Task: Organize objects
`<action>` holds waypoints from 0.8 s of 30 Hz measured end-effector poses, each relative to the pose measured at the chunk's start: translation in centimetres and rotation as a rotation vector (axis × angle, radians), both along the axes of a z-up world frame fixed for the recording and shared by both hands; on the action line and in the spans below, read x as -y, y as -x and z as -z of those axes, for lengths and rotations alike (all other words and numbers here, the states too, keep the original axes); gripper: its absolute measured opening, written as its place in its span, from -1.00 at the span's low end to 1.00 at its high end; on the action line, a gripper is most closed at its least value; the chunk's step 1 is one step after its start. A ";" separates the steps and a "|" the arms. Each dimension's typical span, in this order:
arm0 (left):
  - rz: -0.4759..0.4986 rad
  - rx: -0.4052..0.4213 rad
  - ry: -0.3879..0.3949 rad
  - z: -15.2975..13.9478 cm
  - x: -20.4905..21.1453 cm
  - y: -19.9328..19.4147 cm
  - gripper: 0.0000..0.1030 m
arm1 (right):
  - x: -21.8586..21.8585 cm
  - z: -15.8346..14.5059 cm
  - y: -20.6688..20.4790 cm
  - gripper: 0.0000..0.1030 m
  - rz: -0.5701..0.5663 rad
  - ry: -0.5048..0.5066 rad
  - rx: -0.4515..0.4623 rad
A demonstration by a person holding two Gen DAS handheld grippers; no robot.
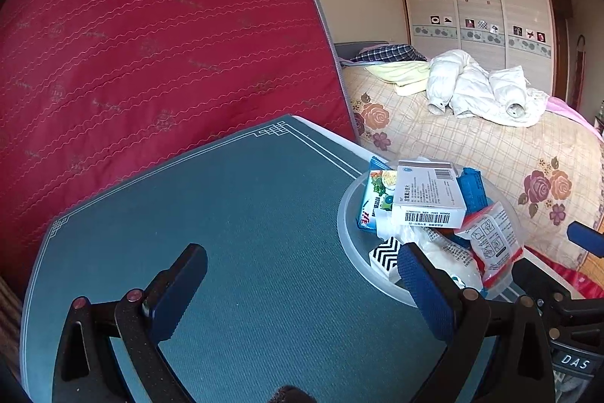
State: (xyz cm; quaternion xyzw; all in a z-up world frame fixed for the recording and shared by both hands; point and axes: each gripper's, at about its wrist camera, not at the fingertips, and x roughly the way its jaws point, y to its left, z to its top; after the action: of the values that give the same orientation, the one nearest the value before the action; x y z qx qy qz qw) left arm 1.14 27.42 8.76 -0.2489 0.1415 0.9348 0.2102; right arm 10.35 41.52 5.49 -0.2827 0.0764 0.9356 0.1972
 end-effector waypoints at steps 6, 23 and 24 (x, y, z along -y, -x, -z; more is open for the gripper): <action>-0.003 0.003 0.007 0.3 -0.1 0.1 0.99 | 0.1 0.0 0.0 0.89 -0.002 -0.012 0.007; 0.010 -0.008 0.025 0.6 -0.4 -0.2 0.99 | 0.8 0.0 0.2 0.89 -0.039 -0.028 0.020; 0.011 -0.009 0.024 0.6 -0.4 -0.2 0.99 | 0.8 0.1 0.1 0.89 -0.038 -0.030 0.021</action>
State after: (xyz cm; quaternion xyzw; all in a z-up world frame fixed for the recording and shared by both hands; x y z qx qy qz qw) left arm 1.38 27.85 8.14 -0.2466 0.1552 0.9328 0.2118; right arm 10.21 40.70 5.43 -0.2907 0.0548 0.9372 0.1846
